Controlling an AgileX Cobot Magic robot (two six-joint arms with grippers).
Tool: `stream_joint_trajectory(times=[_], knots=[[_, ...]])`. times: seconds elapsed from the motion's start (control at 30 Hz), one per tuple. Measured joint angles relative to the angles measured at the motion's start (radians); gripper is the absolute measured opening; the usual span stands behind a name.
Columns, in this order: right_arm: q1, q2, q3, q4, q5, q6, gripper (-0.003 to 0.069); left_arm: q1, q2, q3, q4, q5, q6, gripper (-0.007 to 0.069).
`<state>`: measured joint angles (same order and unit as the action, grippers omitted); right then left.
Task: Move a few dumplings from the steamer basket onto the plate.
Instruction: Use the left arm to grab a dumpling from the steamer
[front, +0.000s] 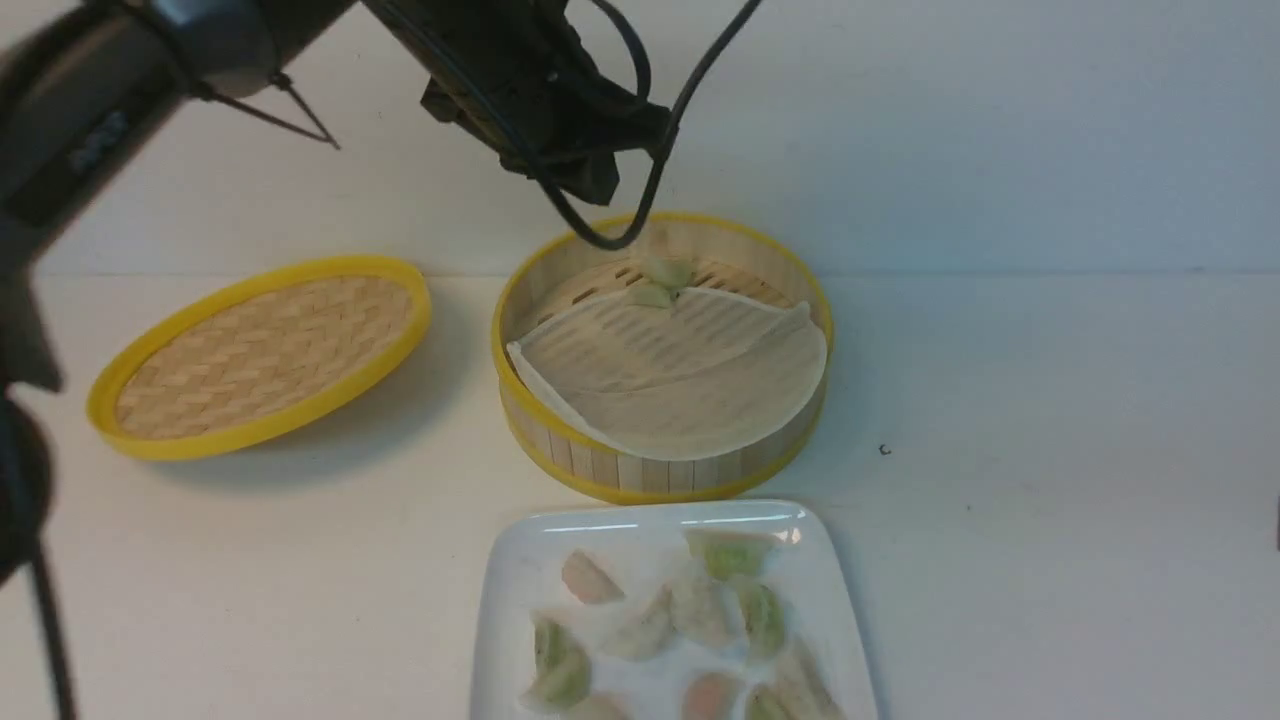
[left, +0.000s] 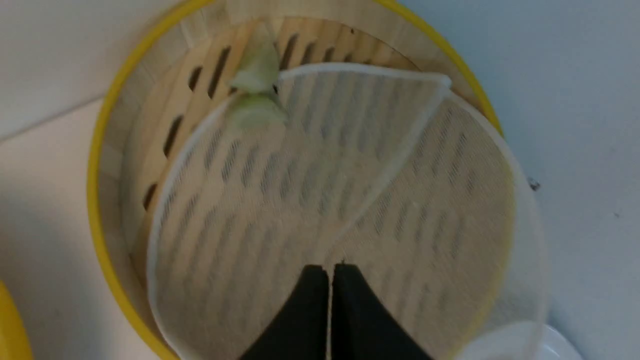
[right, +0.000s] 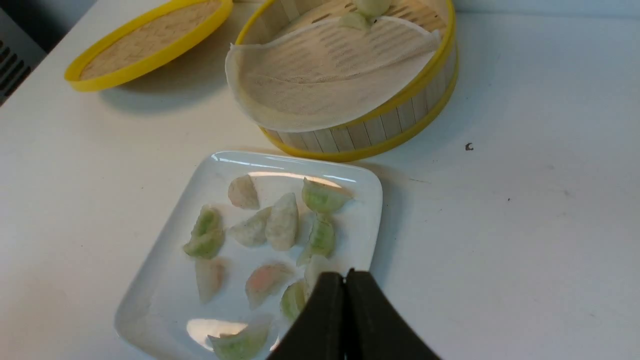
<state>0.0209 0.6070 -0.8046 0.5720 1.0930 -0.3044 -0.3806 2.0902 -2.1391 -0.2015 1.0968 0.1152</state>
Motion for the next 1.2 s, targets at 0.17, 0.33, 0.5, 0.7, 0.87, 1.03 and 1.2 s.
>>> stream_joint_trajectory(times=[0.17,0.33,0.5,0.7,0.87,1.03,1.2], knots=[[0.000,0.000,0.000,0.000,-0.003,0.000,-0.0014,0.005,0.216,-0.190,-0.003,-0.054,0.178,0.0020],[0.000,0.000,0.000,0.021,-0.018,0.000,-0.0014,0.005,0.330,-0.240,-0.011,-0.149,0.229,0.0145],[0.000,0.000,0.000,0.054,-0.028,0.000,-0.0014,0.009,0.403,-0.242,-0.012,-0.237,0.235,0.0320],[0.000,0.000,0.000,0.057,-0.028,0.000,-0.0014,0.009,0.455,-0.244,-0.012,-0.276,0.235,0.0478],[0.000,0.000,0.000,0.064,-0.027,0.000,-0.0014,0.009,0.492,-0.245,-0.012,-0.306,0.235,0.0489],[0.000,0.000,0.000,0.064,-0.024,0.000,-0.0014,0.009,0.516,-0.247,-0.017,-0.344,0.239,0.0487],[0.000,0.000,0.000,0.064,-0.022,0.000,-0.0014,0.010,0.524,-0.253,-0.026,-0.354,0.263,0.0359]])
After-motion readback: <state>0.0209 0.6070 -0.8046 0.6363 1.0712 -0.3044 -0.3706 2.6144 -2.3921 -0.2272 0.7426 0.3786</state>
